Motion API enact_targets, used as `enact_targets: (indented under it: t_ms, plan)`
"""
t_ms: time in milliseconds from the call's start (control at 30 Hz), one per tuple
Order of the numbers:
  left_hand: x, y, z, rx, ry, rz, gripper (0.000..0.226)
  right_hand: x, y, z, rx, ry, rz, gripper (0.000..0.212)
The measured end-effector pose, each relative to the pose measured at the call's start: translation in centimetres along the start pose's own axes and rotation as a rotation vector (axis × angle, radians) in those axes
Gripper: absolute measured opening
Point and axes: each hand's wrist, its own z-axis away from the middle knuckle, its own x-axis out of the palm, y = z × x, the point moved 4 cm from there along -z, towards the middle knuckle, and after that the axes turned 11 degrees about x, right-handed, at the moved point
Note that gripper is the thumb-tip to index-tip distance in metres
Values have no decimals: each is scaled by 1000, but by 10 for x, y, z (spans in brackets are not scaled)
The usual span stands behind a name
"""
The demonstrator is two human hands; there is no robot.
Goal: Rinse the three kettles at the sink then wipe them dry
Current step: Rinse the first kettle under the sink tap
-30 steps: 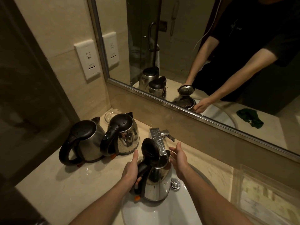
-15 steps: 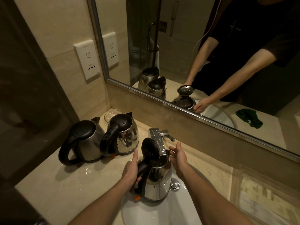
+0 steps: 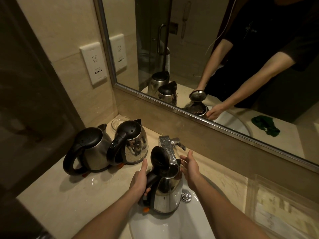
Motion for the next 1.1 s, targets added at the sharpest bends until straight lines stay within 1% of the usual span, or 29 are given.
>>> enact_targets:
  t_ms: [100, 200, 267, 433, 667, 800, 1100]
  plan:
    - [0, -1, 0, -10, -3, 2, 94, -1, 1, -1, 3, 6, 0, 66]
    - [0, -1, 3, -19, -10, -6, 93, 0, 0, 0, 13, 6, -5, 65]
    - [0, 1, 4, -19, -15, -14, 89, -1, -1, 1, 13, 8, -4, 64]
    - [0, 2, 4, -32, -11, -9, 95, -1, -1, 1, 4, 6, 12, 64]
    - [2, 4, 5, -24, -19, -31, 92, -1, -5, 2, -1, 2, 11, 59]
    - [2, 5, 6, -20, -14, -37, 84, 0, -6, 3, -5, 0, 18, 59]
    - [2, 4, 4, -11, -3, -34, 83, 1, -5, 5, 0, 7, 7, 61]
